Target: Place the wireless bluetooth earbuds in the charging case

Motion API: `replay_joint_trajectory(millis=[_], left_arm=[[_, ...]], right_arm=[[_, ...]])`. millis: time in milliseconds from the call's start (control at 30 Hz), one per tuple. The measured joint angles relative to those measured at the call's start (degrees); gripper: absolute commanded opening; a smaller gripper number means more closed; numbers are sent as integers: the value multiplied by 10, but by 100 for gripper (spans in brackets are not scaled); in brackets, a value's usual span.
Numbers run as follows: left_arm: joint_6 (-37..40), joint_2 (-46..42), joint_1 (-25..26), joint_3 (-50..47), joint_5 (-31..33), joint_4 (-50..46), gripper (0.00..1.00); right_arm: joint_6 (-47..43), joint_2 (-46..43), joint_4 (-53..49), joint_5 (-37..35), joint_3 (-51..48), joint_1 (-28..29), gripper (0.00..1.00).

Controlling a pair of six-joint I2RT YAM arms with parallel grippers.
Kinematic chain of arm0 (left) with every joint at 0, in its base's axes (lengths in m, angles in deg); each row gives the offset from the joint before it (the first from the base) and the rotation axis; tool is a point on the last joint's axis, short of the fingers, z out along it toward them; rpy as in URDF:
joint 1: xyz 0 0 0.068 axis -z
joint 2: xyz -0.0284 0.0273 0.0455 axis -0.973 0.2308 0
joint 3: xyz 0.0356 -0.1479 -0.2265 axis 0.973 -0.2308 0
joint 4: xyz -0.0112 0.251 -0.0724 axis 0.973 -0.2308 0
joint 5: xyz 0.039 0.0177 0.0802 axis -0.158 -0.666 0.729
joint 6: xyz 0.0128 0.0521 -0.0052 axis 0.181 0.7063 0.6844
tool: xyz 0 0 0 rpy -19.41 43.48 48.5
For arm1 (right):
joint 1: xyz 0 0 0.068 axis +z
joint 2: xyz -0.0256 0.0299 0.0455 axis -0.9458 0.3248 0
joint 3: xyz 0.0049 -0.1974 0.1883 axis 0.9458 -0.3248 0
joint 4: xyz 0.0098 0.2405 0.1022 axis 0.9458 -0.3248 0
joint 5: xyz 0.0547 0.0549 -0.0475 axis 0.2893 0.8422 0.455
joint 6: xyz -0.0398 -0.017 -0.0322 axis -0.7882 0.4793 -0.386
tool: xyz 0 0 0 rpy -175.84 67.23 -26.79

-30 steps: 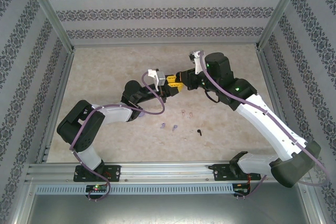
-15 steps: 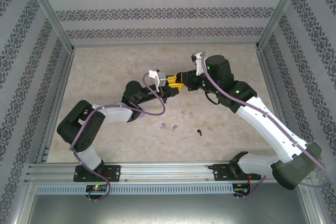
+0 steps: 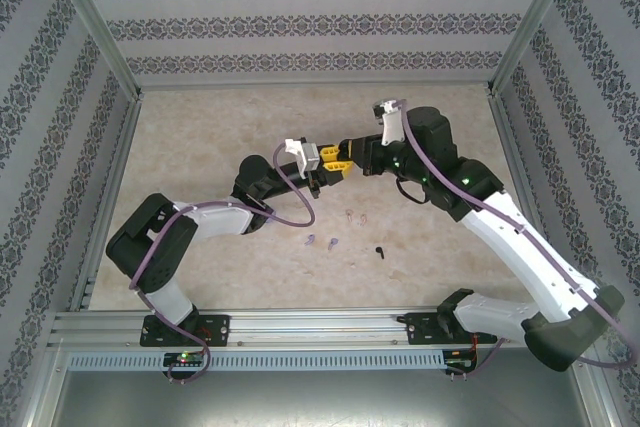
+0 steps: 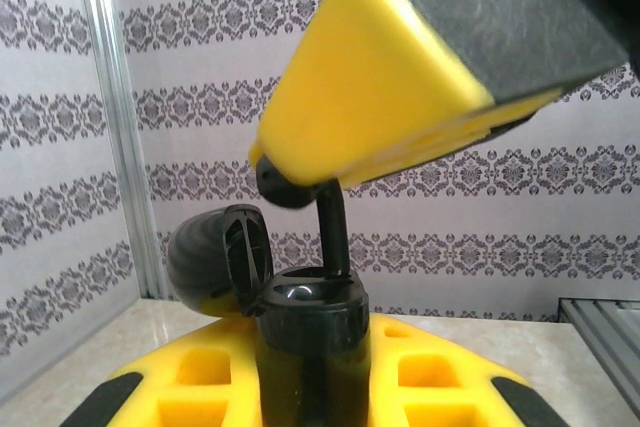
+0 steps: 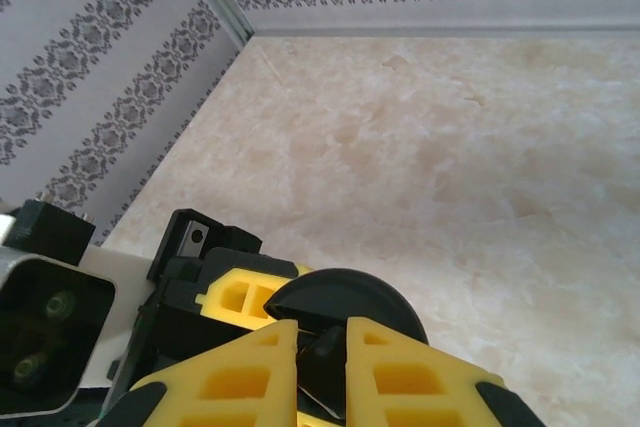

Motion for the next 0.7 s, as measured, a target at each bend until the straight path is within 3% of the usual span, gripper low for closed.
replay_joint_trajectory(millis=[400,700], left_arm=[[125,-1,0,11,18,-11,0],[146,-1,0,25,19,-13,0]], right_arm=[[16,-31,2,-1,12,0,16],[23,-40,26,-7,0,0,16]])
